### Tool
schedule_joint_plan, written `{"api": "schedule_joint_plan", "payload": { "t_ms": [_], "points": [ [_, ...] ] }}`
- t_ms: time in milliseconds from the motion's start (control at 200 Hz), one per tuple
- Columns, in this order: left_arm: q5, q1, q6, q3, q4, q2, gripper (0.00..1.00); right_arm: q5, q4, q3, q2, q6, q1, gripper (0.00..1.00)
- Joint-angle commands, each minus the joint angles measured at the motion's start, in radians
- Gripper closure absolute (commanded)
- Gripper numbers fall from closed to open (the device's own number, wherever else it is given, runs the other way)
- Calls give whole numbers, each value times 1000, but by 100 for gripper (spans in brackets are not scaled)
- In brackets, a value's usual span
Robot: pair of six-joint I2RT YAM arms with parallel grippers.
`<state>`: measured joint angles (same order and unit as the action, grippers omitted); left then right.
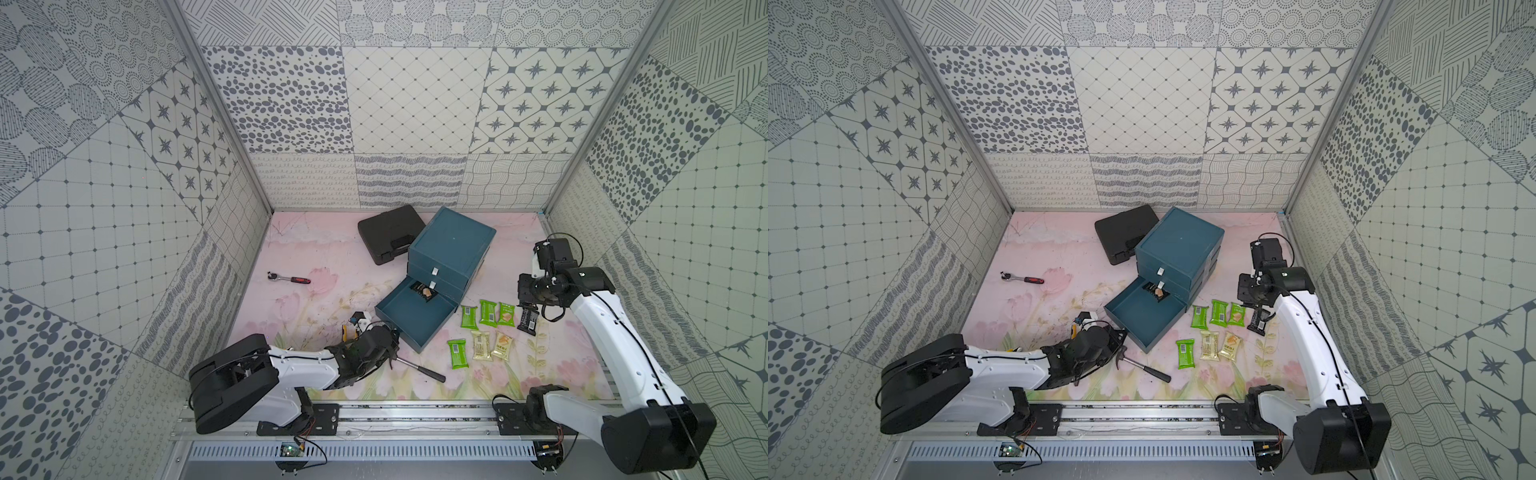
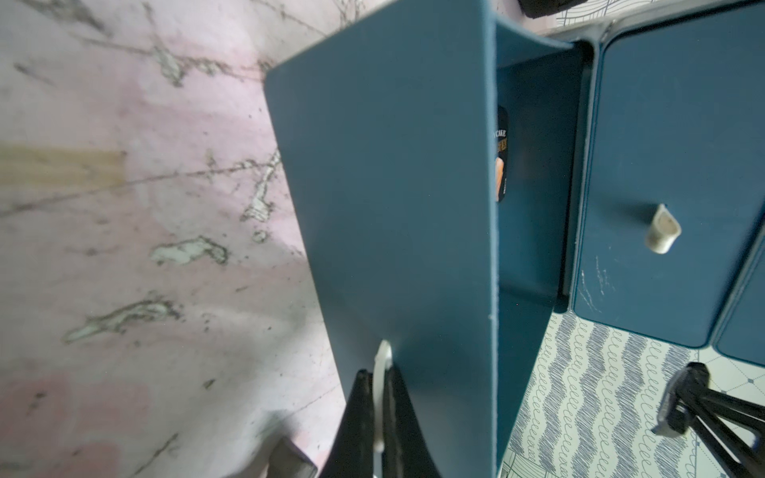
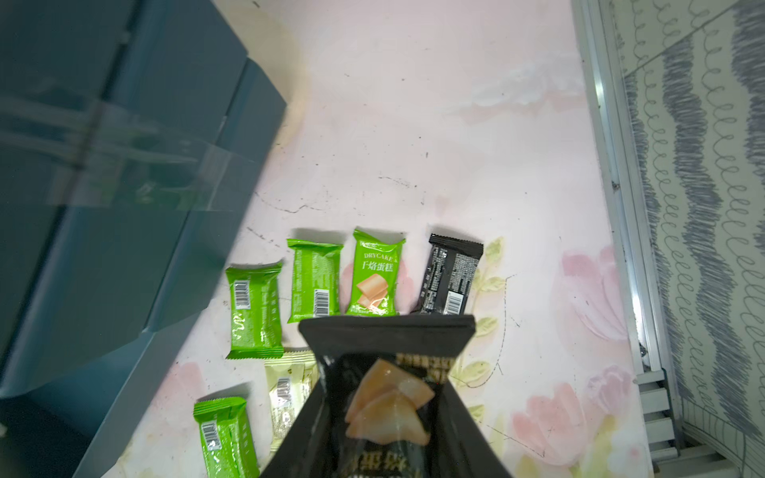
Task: Take the cookies out of the drawer
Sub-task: Place the cookie at the center of the board.
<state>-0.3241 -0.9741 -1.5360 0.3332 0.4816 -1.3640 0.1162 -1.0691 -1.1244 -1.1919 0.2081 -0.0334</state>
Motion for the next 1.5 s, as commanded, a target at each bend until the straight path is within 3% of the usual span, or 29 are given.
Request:
{"api": "schedule_joint_plan", "payload": {
  "t_ms": [0,225,435,926,1046,1161,1286,1496],
  "points": [
    [1,-3,14,10,-17,-17,100,-37,58,20,-67,-54,87,68],
    [20,-3,10,14,-13,-34,100,-61,177,-63,-275,8,128,69],
    [7,-2,7,6,-30,-16,100,-32,243,-149,-515,-39,129,69],
    [-4,-3,-15,-19,-50,11,100,-83,321,-228,-767,-35,128,65],
    [-6,-2,-16,-20,-51,13,100,-85,327,-218,-773,-36,128,61],
    [-9,-3,-19,-22,-53,19,100,-73,326,-210,-725,-30,123,41],
    [-13,-3,-16,-23,-68,35,100,-39,313,-204,-607,-45,103,28],
    [-25,-3,-13,-31,-88,60,100,51,288,-174,-301,-109,-18,27]
  ]
}}
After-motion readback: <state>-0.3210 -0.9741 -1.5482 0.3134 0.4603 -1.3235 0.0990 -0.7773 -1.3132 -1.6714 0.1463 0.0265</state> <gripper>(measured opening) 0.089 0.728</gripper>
